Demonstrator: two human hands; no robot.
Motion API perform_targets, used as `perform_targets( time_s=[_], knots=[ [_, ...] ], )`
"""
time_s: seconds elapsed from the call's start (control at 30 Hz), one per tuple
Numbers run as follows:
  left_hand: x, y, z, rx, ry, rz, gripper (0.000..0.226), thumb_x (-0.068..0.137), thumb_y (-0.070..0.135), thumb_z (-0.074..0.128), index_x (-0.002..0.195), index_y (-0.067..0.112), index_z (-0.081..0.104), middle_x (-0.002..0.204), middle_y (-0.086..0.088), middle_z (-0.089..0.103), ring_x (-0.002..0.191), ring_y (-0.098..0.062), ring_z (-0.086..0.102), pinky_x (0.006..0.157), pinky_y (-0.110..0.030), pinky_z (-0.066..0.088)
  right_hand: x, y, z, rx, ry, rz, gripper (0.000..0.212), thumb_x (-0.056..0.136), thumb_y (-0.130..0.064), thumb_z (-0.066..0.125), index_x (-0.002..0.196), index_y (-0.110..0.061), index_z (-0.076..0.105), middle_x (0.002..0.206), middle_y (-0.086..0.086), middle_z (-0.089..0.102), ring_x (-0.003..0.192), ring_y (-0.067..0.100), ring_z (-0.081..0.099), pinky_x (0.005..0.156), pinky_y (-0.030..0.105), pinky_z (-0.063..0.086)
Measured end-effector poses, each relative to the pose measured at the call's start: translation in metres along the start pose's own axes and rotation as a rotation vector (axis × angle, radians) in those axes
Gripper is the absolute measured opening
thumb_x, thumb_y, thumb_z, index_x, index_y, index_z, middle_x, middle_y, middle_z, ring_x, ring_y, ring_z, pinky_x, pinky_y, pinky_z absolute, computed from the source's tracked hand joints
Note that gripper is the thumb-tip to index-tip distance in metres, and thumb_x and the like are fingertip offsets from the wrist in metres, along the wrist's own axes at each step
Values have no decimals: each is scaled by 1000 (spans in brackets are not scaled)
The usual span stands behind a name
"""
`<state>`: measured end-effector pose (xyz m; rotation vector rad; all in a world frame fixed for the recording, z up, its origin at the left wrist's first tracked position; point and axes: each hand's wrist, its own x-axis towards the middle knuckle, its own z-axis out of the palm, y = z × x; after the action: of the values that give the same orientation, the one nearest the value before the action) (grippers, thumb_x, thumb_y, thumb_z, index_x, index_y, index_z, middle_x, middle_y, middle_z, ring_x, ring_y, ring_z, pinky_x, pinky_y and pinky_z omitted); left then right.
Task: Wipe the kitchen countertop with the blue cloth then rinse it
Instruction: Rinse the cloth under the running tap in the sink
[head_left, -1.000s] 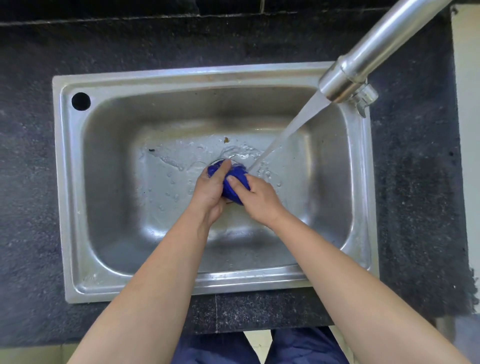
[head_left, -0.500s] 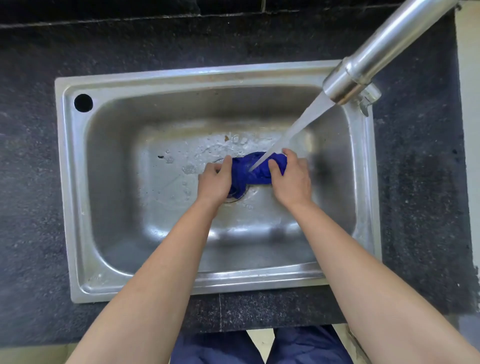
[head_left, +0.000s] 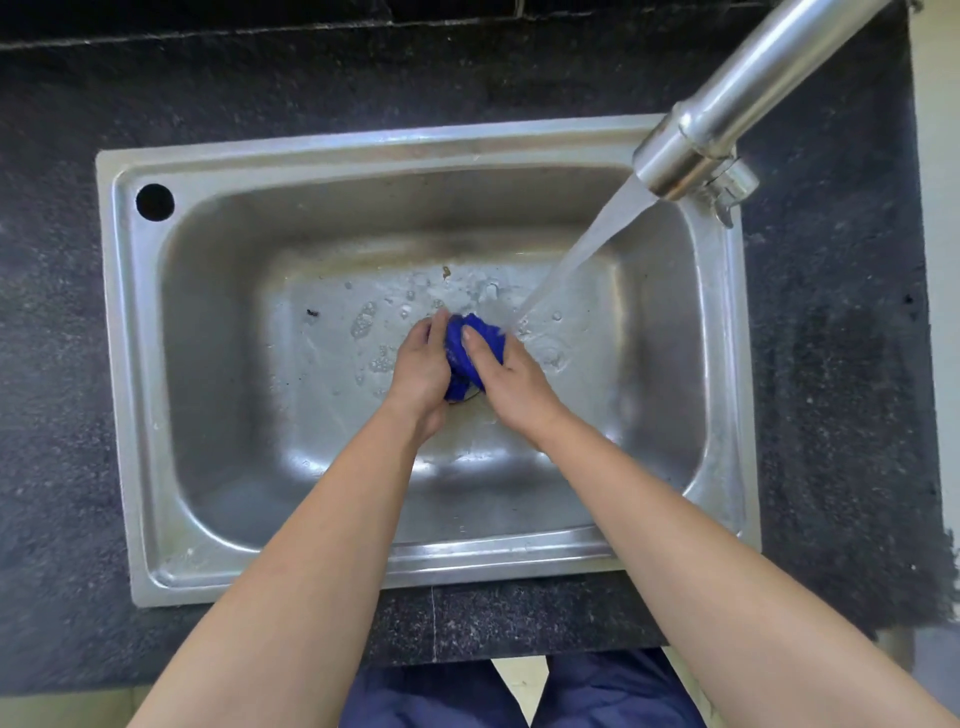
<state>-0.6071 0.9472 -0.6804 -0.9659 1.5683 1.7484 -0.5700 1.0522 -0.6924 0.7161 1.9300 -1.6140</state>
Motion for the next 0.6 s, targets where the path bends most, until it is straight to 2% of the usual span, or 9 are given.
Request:
perform_targets(
  time_s=[0.07,0.13,0.27,0.33,0.37,0.4,0.43,0.5,0.6],
  knots=[
    [-4,-1,4,31,-7,6,15,104,24,47,99,20,61,76,-8,65,52,-19,58,45,-25,43,-4,-4,-1,-55,79,-12,43,89,-65,50,93,-27,68,93,-4,72,92,17,66,86,35,51],
    [-4,-1,2,180,16,44,19,102,29,50,94,19,64,73,-12,60,46,-21,47,42,-24,34,-3,-15,-13,-248,130,19,43,90,-63,49,72,-25,61,83,0,69,86,24,64,77,36,50],
    [-6,-1,-6,420,62,190,35,99,37,53,79,11,67,64,-4,59,48,-19,52,41,-21,39,-2,-15,-43,-764,238,-169,51,99,-59,39,65,-22,45,72,-3,56,78,28,58,65,32,37],
    [-3,-4,-7,496,50,280,27,98,35,56,78,20,67,74,-3,68,66,-23,63,54,-28,50,2,-5,-47,-782,268,-250,33,99,-52,44,87,-25,55,95,0,57,93,28,59,72,32,42],
    [-3,-5,-7,492,42,287,16,96,29,58,84,24,68,85,-4,71,78,-24,67,68,-33,56,5,1,-46,-760,260,-217,27,98,-45,50,113,-25,57,118,5,54,110,30,55,82,35,46],
    [-2,-7,-8,488,40,263,10,91,22,59,93,25,69,94,-5,72,89,-24,68,82,-37,57,7,5,-44,-754,231,-152,45,94,-38,56,137,-26,47,141,9,40,127,33,44,95,40,45],
    [-1,-9,-10,485,50,245,21,84,19,59,99,27,70,98,-4,73,95,-24,68,90,-40,56,8,9,-41,-766,180,-73,66,91,-33,59,151,-27,31,156,12,22,140,36,29,108,44,39],
    [0,-14,-13,461,41,179,36,74,19,53,103,31,69,100,-2,73,98,-25,68,94,-46,54,7,12,-30,-797,93,-21,84,90,-29,60,158,-29,11,163,12,1,146,36,10,118,46,24],
    [-5,-19,-10,244,-46,1,39,92,9,49,127,25,56,115,-3,69,106,-25,67,93,-42,56,6,15,-12,-636,-17,-75,68,97,-19,55,157,-20,21,150,16,25,133,34,36,109,28,30]
  ],
)
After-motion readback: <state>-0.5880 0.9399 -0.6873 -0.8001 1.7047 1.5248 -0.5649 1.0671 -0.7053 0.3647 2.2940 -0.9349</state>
